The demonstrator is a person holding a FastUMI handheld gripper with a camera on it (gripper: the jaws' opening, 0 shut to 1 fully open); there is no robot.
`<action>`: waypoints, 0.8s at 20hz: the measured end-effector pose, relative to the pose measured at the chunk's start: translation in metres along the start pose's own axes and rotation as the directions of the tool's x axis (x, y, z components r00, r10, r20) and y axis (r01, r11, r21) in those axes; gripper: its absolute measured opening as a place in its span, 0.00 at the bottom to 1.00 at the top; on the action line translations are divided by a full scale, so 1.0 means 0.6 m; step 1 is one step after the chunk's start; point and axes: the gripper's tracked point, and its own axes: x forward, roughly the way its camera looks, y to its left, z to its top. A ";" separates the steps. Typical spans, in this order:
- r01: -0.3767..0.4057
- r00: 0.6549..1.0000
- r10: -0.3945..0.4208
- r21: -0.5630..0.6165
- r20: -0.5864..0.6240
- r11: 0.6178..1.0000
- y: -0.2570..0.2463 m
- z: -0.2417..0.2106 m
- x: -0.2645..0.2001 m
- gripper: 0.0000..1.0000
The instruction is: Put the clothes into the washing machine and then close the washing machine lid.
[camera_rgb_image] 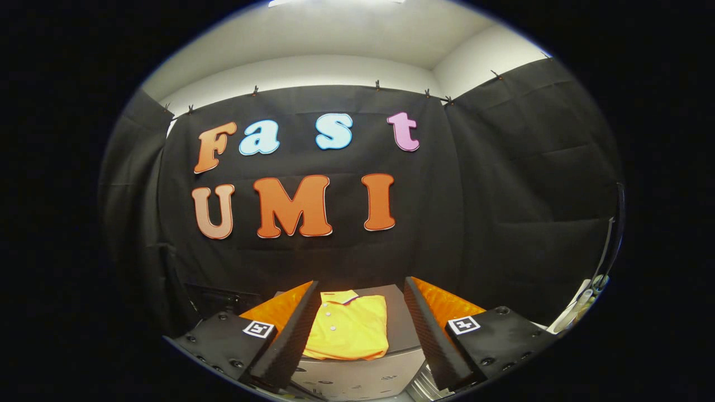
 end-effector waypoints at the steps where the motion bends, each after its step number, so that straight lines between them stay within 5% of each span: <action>1: 0.004 1.000 -0.004 -0.014 -0.003 1.000 0.004 0.004 0.012 0.97; 8: -0.096 0.993 0.090 -0.063 -0.082 0.993 0.078 0.011 0.116 0.97; 16: -0.176 0.910 0.119 -0.110 -0.397 0.978 0.125 -0.149 0.271 0.98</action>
